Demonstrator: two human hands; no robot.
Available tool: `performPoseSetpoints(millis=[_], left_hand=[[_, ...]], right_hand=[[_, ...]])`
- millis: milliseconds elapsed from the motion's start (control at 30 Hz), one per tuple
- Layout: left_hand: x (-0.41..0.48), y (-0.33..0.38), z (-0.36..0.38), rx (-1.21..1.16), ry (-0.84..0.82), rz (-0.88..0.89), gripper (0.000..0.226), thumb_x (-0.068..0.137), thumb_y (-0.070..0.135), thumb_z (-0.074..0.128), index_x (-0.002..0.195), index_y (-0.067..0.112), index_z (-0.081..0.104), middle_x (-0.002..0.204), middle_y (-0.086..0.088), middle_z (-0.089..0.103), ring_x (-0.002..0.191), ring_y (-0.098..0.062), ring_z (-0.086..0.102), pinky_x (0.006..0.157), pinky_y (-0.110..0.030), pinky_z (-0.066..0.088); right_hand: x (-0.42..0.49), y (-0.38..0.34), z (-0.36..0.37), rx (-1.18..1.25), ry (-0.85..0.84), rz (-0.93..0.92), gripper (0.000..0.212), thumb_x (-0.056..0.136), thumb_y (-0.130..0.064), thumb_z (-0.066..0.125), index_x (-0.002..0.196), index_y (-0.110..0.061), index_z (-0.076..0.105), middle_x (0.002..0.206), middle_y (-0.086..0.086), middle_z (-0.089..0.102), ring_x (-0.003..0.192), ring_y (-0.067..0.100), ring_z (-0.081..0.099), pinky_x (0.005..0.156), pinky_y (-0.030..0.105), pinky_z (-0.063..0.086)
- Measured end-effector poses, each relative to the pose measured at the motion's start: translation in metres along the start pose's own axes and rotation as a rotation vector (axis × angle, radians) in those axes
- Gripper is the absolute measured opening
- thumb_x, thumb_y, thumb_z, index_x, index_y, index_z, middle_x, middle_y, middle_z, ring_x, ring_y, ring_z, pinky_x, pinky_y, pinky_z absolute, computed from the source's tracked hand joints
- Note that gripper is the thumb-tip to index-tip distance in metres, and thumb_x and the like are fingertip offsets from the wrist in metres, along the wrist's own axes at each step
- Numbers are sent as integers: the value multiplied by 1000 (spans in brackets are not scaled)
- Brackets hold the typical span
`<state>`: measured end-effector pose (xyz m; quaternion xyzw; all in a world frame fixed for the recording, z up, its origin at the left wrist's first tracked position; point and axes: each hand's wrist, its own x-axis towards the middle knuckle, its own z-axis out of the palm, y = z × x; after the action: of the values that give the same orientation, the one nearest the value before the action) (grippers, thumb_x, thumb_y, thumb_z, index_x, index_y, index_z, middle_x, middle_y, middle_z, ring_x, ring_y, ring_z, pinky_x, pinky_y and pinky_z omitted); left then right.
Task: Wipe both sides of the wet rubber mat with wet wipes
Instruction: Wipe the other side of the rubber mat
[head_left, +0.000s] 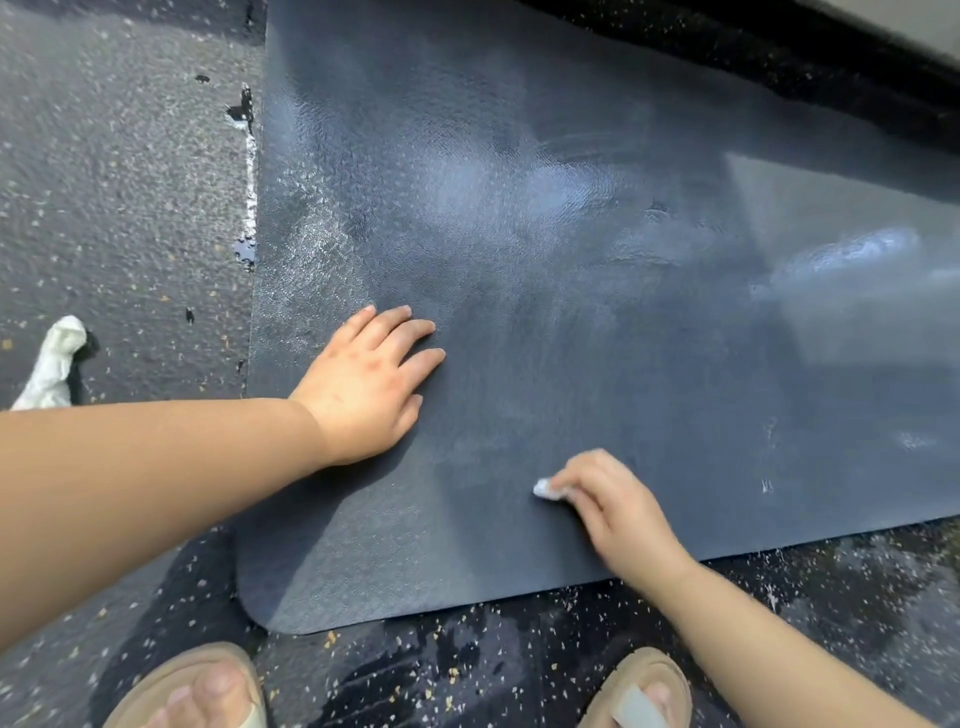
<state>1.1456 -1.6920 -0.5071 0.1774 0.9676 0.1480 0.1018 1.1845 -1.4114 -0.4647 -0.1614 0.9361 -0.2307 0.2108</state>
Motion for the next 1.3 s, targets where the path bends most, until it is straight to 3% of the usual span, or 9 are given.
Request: performPoseSetpoints(millis=[200,333,467,667,833,900,1000,1133,1300], left_hand=[[-1,1,-1,1,17,10,54,90,33,51,141,19,42,151,-7,30,142,-28,18,116,-40,0],[-1,4,-1,4,42,17,52,86,27,59,136,14,50,146,-12,38,139,-33,26,115,-45,7],[-2,13,3,14,63,123,48,78,22,70,124,10,61,136,-16,51,130,-39,41,111,-53,22],[-7,29,11,23,99,288,48,64,22,81,109,10,70,120,-17,62,115,-40,56,98,-60,39],[-9,26,12,25,91,306,48,65,21,81,111,11,70,122,-18,61,116,-41,55,99,-61,38],[-9,27,11,26,74,299,48,67,21,80,112,10,69,123,-18,61,117,-41,54,99,-62,37],[-9,29,10,19,51,275,48,70,20,77,116,10,67,127,-19,58,121,-42,51,102,-61,35],[-9,29,9,17,58,271,48,70,20,77,116,10,67,127,-19,58,121,-42,51,103,-61,34],[-10,29,11,-3,74,280,49,67,19,79,114,8,68,124,-20,59,119,-43,52,100,-62,36]], right_hand=[[143,-6,-46,95,468,196,23,92,-13,55,113,-8,65,111,9,60,99,11,53,80,-2,27],[184,0,-36,-20,329,264,24,96,-21,51,113,-17,66,117,8,55,111,22,52,91,17,33],[100,-5,-10,-88,242,-7,17,88,2,57,94,-7,71,92,12,64,90,34,58,85,40,44],[-22,1,1,-88,-182,-163,18,84,1,59,90,-9,71,86,5,63,75,29,58,73,26,41],[44,37,-37,-33,359,245,24,88,5,54,99,-8,71,99,9,59,95,23,56,83,16,37],[72,51,-46,16,433,402,25,92,-3,49,104,-13,69,109,9,57,105,20,54,84,11,33],[76,59,-34,33,413,465,22,94,-9,48,102,-16,68,110,1,55,109,20,52,88,18,36],[0,37,5,-22,371,252,21,87,6,57,91,-9,70,95,4,63,94,26,56,88,33,43],[-77,22,15,48,124,245,27,85,4,60,92,-20,71,90,-13,55,89,3,55,82,4,35]])
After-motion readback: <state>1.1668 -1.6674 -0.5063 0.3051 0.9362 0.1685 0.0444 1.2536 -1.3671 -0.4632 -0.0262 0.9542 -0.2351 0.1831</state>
